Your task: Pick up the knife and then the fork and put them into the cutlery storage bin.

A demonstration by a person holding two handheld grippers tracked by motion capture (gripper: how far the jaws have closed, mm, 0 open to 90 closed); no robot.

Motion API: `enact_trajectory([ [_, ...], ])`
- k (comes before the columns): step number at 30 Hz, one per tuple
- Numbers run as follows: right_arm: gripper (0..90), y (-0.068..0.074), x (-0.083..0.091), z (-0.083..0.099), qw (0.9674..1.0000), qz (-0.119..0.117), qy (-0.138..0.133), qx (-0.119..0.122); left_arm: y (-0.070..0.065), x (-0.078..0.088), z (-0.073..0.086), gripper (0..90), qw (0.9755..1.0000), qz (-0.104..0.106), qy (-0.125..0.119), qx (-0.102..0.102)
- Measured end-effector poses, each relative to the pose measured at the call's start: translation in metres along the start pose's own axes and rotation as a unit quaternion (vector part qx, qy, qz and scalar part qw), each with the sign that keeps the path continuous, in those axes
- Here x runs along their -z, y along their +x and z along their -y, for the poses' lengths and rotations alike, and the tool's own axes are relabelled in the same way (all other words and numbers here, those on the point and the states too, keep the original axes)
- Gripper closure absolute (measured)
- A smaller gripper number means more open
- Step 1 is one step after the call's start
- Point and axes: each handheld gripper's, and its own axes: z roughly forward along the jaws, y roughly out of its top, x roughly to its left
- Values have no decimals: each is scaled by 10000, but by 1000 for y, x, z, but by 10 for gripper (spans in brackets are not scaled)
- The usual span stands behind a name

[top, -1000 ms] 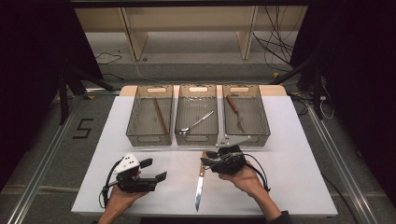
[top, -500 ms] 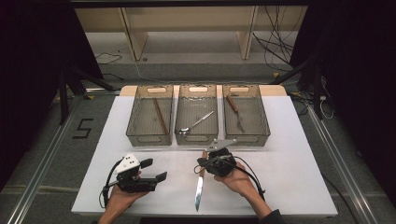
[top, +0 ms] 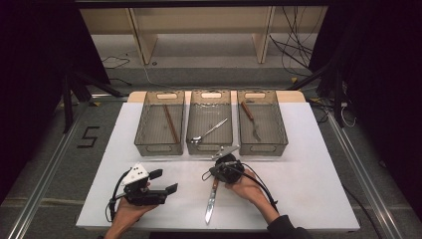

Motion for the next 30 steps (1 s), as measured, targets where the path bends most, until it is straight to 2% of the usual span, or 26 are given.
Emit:
enact_trajectory([
  [6, 900, -1, 7, 6, 9998, 118, 162, 38, 0, 0, 0, 180, 10000, -3, -3, 3],
  [16, 900, -5, 28, 30, 9998, 93, 131, -108, -1, 0, 0, 179, 10000, -12, 4, -11],
  [26, 900, -2, 39, 31, 9999, 77, 37, -115, -1, 0, 0, 180, 10000, -8, -2, 2],
  [30, 900, -6, 41, 32, 9998, 103, 13, -163, -1, 0, 0, 179, 10000, -11, -1, -7],
])
